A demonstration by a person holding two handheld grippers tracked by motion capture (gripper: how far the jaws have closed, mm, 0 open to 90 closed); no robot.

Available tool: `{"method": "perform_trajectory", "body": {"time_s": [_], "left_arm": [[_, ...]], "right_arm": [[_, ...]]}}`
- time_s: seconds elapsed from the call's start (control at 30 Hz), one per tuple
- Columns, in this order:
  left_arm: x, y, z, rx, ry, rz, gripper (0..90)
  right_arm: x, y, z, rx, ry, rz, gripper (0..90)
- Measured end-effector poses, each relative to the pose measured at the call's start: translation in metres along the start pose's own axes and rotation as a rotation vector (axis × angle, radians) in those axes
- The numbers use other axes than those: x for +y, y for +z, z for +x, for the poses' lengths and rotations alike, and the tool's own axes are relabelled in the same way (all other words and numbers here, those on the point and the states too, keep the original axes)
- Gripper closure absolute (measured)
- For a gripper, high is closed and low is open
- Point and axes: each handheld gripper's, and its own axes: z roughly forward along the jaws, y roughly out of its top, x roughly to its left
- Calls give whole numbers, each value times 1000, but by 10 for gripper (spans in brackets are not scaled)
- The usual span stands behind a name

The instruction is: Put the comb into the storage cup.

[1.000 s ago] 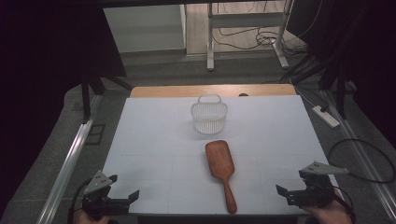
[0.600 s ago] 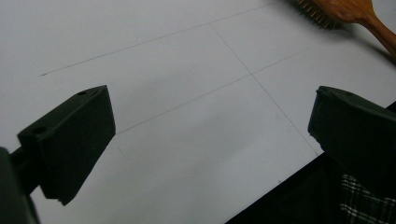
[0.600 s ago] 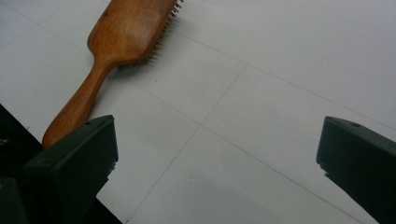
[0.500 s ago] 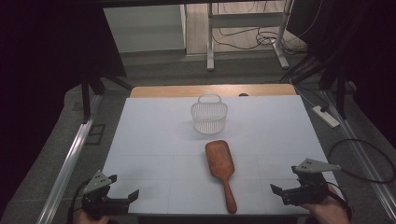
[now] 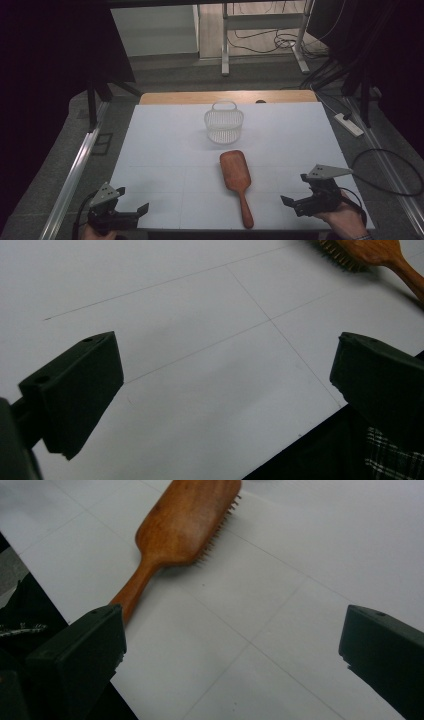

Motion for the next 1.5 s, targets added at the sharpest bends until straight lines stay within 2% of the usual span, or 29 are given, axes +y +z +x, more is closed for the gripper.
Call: {"method": "perform_trajectory", "body": {"time_s": [0.2, 0.33, 0.7, 1.0, 1.37, 1.5], "left_arm": [[0, 0, 0, 0, 0, -2, 12], [0, 0, 0, -2, 0, -3, 13], [0, 0, 1, -3, -2, -2, 12], [0, 0, 1, -4, -4, -4, 13], [0, 0, -1, -13, 21, 6, 13], [1, 1, -1, -28, 24, 13, 14]], "right_arm": [[8, 11, 5, 36, -12, 5, 0], [11, 14, 8, 32, -18, 13, 0], [21, 28, 17, 67, -46, 44, 0], [29, 39, 24, 90, -64, 49, 0], [37, 51, 31, 112, -96, 79, 0], [41, 55, 35, 123, -104, 79, 0]]}}
